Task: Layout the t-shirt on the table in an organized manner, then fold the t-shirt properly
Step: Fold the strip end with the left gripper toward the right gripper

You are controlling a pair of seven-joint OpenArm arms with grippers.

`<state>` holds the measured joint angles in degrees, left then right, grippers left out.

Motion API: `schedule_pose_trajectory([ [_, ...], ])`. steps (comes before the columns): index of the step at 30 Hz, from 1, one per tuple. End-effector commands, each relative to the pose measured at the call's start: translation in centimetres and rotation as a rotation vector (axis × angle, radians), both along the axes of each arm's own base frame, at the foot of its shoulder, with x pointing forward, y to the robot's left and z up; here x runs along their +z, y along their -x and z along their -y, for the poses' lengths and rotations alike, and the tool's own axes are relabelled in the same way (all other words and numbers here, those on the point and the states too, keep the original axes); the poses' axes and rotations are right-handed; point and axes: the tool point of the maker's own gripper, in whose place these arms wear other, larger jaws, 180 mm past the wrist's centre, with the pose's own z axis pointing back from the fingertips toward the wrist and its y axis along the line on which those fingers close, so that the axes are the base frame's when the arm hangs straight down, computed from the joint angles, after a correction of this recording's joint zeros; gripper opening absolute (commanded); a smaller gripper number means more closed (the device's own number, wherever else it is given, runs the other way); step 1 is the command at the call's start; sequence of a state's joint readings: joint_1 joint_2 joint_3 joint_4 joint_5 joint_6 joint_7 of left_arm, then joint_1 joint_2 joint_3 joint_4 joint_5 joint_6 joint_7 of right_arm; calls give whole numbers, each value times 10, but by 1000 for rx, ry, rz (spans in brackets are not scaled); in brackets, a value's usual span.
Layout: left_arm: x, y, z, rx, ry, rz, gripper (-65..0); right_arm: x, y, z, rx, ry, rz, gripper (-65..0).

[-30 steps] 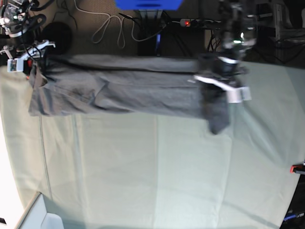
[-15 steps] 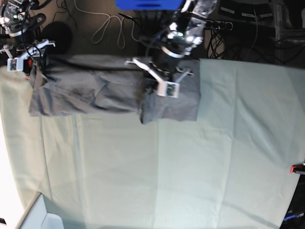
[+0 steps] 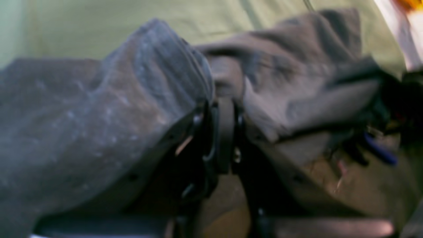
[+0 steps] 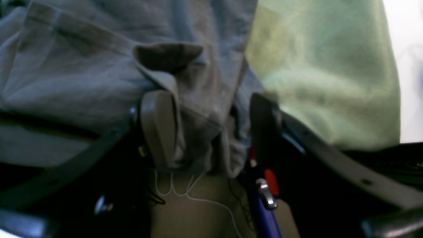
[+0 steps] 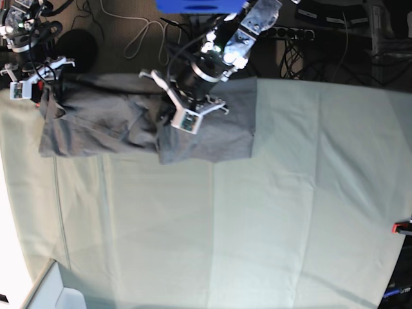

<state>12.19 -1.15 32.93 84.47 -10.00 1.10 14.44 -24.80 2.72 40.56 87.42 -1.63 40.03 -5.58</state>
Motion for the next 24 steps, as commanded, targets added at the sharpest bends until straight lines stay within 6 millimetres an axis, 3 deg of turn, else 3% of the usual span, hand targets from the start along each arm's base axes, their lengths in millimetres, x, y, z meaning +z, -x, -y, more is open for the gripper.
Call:
schedule_pose_trajectory([
  [1, 15, -4, 11, -23, 33, 47, -650, 11, -5, 4, 3, 12, 40, -287],
  [9, -9, 5, 16, -81, -14, 4, -644, 11, -6, 5, 5, 14, 42, -287],
  [12, -9, 4, 15, -77, -16, 5, -542, 12, -6, 5, 5, 14, 43, -287],
  [15, -9, 5, 15, -77, -16, 4, -388, 15, -14, 6, 0, 15, 63, -287],
  [17, -9, 5, 16, -81, -15, 6, -329, 16, -17, 6, 0, 15, 70, -287],
  [20, -8, 5, 15, -80, -13, 9, -319, 20, -19, 6, 3, 20, 79, -286],
  [24, 12, -5, 12, -63, 12, 57, -319, 22, -22, 4, 10, 24, 82, -286],
])
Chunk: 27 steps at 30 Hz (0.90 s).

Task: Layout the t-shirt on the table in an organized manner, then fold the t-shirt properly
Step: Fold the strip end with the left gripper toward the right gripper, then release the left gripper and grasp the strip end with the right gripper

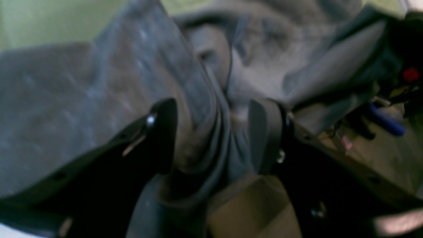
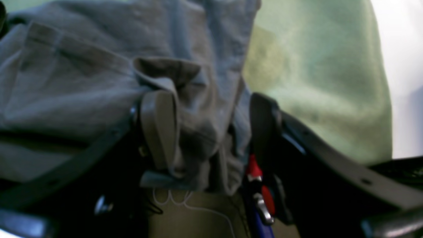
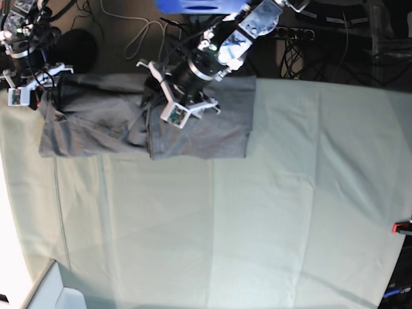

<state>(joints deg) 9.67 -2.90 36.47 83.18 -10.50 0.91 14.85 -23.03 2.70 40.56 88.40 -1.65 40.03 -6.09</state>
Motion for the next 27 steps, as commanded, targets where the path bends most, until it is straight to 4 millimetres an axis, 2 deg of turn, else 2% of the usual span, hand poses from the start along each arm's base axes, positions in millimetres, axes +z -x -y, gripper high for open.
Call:
schedule_pose_trajectory([
  [1, 21, -10, 2, 6, 43, 61, -319, 12, -11, 4, 3, 13, 38, -286],
  [5, 44, -17, -3, 7, 66, 118, -319, -3, -16, 10, -17, 13, -82, -286],
  [9, 50, -25, -21, 35, 52, 147, -319, -4, -16, 21, -20, 45, -163, -286],
  [13, 47, -39, -46, 91, 23, 155, -319, -2, -17, 20, -18, 50, -166, -285],
  [19, 37, -52, -89, 220, -9, 136, -319, -7, -32, 17, -29, 14, -149, -285],
  [22, 37, -58, -103, 251, -22, 142, -319, -13, -37, 16, -35, -10, -152, -285],
  [25, 33, -59, -116, 285, -34, 133, -319, -24, -32, 13, -39, -34, -177, -285],
  [27, 32, -61, -124, 307, -40, 132, -319, -26, -39, 12, -41, -49, -170, -285],
])
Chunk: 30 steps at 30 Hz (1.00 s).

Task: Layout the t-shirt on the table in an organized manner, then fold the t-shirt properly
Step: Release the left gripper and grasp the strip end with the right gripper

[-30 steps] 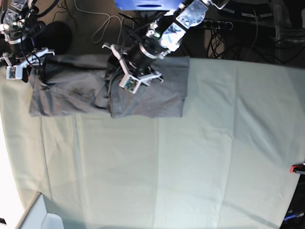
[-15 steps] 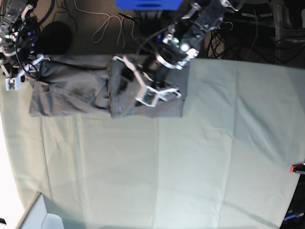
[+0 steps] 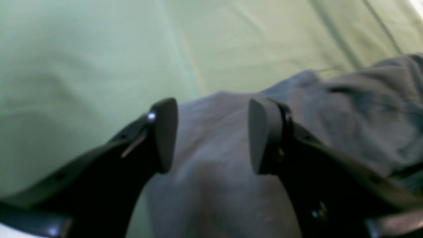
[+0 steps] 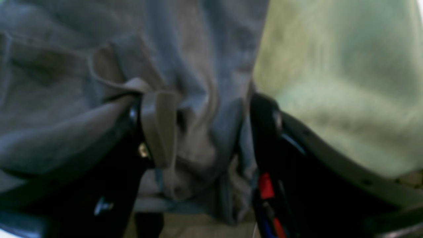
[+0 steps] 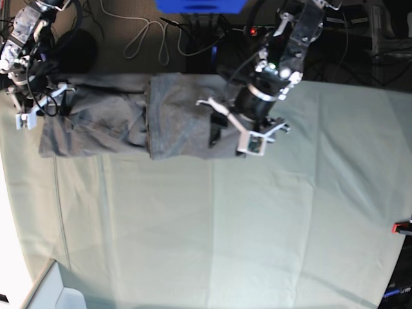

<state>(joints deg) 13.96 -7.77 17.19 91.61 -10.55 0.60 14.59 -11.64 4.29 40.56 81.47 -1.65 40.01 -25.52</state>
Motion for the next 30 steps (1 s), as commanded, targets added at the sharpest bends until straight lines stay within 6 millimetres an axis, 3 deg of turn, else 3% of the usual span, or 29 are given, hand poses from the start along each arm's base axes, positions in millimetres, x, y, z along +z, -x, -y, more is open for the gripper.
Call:
schedule_pose_trajectory([
  [1, 13, -6, 2, 5, 24, 45, -319, 10, -13, 4, -2, 2, 51, -285],
  [8, 13, -8, -3, 16, 18, 45, -319, -8, -10, -3, -16, -47, 20, -285],
  [13, 13, -8, -4, 17, 17, 46, -319, -14, -14, -27, 43, -72, 7, -300],
  [16, 13, -10, -10, 33, 13, 47, -319, -16, -18, -39, 81, -80, 2, -402],
  [20, 19, -13, -24, 72, 10, 62, -319, -16, -21, -43, 91, -85, 5, -643],
  [21, 22, -13, -29, 86, 9, 69, -319, -16, -21, -43, 91, -83, 4, -650],
  [25, 31, -16, -53, 147, -1, 91, -319, -6, -27, -37, 90, -61, 30, -650],
  [30, 40, -16, -89, 238, -26, 113, -319, 38, -39, -36, 128, 33, 126, -650],
])
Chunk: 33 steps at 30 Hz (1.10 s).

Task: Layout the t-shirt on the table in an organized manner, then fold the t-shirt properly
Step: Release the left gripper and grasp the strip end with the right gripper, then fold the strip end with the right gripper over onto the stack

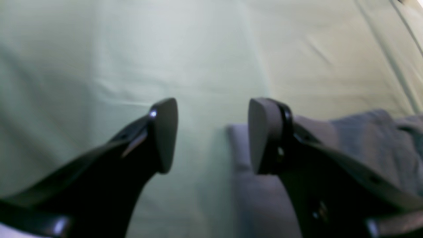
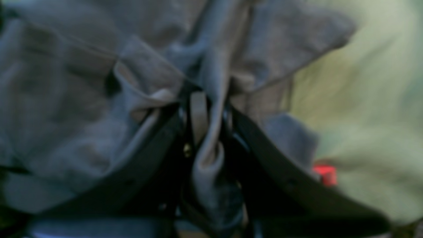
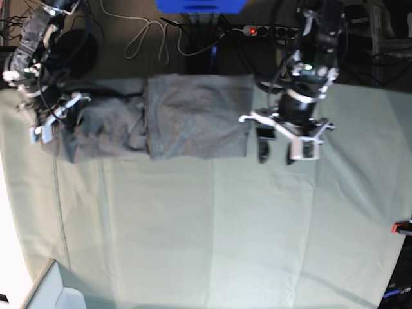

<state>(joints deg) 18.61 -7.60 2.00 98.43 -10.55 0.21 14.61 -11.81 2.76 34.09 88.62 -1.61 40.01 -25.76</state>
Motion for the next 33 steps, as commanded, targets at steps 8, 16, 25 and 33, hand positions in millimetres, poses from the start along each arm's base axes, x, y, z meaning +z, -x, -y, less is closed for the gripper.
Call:
schedule_pose_trajectory([
  [8, 11, 3, -63, 152, -52, 34, -319, 57, -19, -48, 78, 111, 114, -650],
  [16, 15, 11, -113, 269, -101, 38, -319, 58, -23, -146, 330, 129, 104, -650],
  [25, 24, 34, -178, 425, -174, 37, -319, 62, -13, -243, 595, 68, 132, -650],
  [33, 37, 45, -198, 479, -201, 54, -319, 46, -8, -298, 743, 5, 106, -650],
])
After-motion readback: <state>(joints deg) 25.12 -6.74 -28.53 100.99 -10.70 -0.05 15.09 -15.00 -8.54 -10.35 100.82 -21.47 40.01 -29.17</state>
